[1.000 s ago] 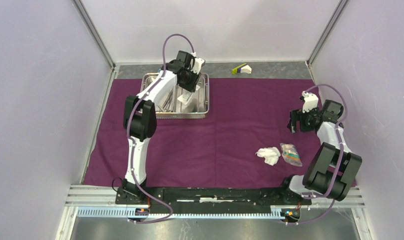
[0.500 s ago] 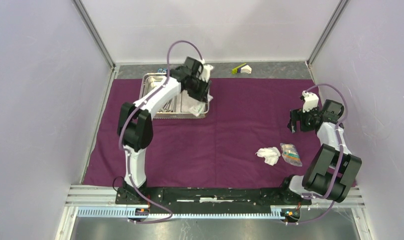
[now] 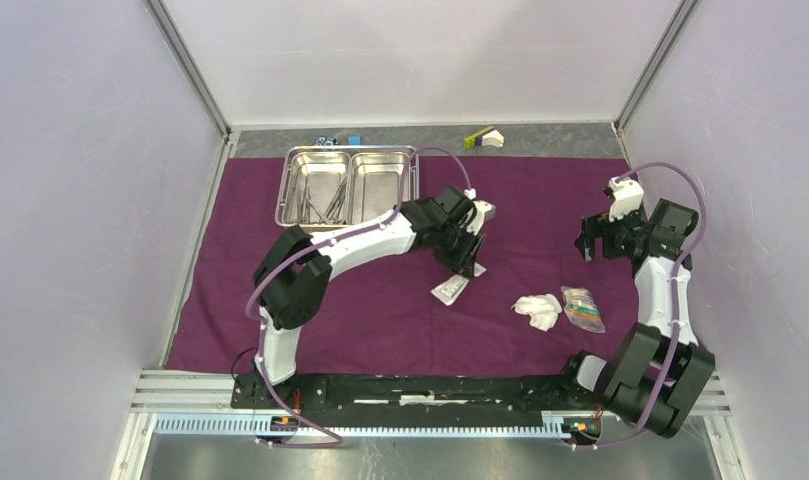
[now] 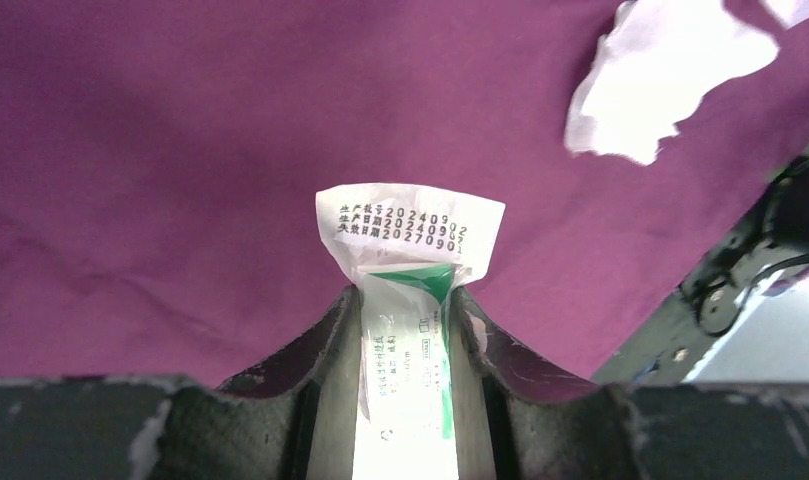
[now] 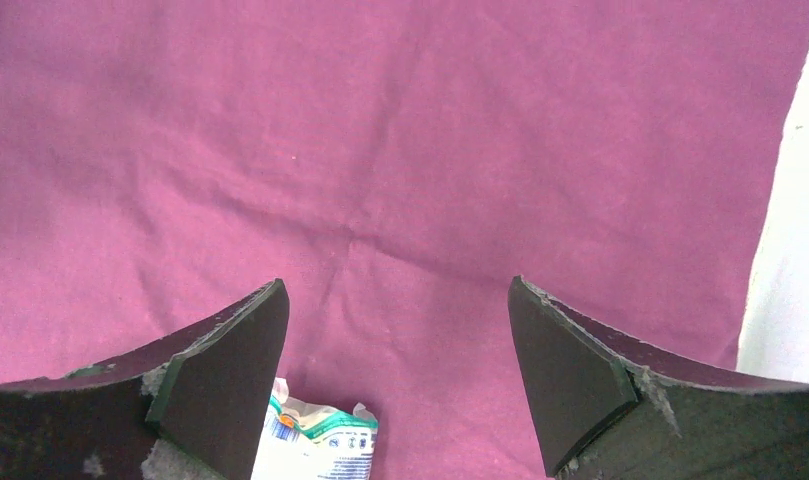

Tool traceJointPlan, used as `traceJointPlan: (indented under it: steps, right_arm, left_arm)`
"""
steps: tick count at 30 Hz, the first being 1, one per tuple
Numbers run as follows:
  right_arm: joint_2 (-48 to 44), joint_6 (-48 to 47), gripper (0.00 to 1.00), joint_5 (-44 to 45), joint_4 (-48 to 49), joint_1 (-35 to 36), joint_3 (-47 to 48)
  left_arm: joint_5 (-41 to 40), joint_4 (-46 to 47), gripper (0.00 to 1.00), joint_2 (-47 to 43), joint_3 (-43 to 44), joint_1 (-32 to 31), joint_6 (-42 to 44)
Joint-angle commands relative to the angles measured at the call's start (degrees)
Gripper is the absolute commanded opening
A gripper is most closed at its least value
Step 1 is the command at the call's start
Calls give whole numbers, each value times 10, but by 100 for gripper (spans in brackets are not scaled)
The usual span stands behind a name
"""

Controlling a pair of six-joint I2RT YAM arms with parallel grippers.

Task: Open and lay out the surgical kit
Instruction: Place the medical item in the surgical kit.

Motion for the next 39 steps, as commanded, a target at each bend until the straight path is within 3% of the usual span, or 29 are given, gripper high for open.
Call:
traceJointPlan:
  steps: [1, 8, 20, 27, 39]
  right_arm:
    - [-35, -4, 88, -21, 6, 1, -13]
    - [-51, -5, 88, -30, 11, 1, -18]
    - [-71, -3, 88, -12, 22, 1, -32]
    - [-66, -3, 88, -10, 18, 0, -29]
    - [-72, -8, 88, -3, 18, -1, -33]
  left_arm:
    - [9, 60, 4, 19, 5, -29, -125]
    - [-68, 64, 14, 26, 20, -91, -192]
    - [-126, -11, 16, 94, 99, -118, -353]
    - [-179, -71, 17, 109, 141, -125, -403]
    - [-194, -148, 17, 175, 244, -137, -427]
